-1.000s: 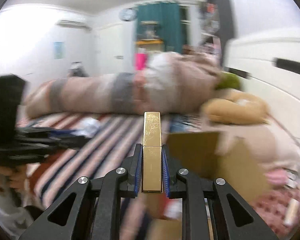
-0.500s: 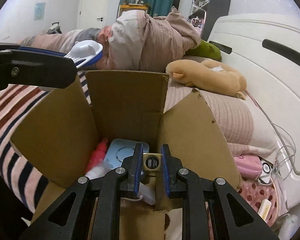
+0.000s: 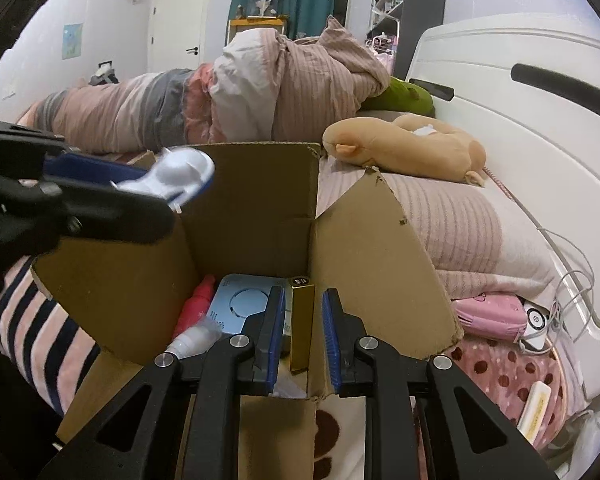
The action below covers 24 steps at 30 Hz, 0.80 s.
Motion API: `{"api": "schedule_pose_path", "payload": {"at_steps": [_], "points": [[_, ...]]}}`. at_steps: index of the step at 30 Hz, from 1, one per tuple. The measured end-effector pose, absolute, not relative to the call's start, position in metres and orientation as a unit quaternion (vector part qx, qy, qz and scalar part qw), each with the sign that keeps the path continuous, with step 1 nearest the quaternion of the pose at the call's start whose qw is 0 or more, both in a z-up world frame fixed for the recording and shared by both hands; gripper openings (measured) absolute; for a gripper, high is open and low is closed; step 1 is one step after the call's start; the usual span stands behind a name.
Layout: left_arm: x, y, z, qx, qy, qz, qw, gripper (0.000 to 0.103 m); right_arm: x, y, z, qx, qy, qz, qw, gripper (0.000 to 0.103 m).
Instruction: Organize rigid objects
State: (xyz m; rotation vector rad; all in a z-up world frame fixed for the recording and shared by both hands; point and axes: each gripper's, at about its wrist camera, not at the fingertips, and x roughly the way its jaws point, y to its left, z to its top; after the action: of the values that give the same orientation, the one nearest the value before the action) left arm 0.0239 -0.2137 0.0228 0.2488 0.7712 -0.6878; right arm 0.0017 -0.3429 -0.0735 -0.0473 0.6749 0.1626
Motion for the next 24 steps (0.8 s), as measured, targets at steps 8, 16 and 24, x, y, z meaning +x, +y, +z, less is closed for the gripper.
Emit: {"api": "schedule_pose_path", "payload": {"at_steps": [8,16,24], "points": [[0.022,-0.211,0.020,0.116,0.372,-0.321,0.863,0.032,-0.002,-0.343,-0.075,-0.023,0.332,0.079,0.940,0.017],[0.012,-0.188,0.031,0.086,0.342,-0.299,0.887,0.062,-0.004,-0.340,-0.071,-0.022,0.326,0.096,0.940,0.021],[-0.019,-0.146,0.054,0.046,0.257,-0.214,0.941,0.092,-0.017,-0.338,-0.039,-0.014,0.259,0.161,0.952,0.055]]}}
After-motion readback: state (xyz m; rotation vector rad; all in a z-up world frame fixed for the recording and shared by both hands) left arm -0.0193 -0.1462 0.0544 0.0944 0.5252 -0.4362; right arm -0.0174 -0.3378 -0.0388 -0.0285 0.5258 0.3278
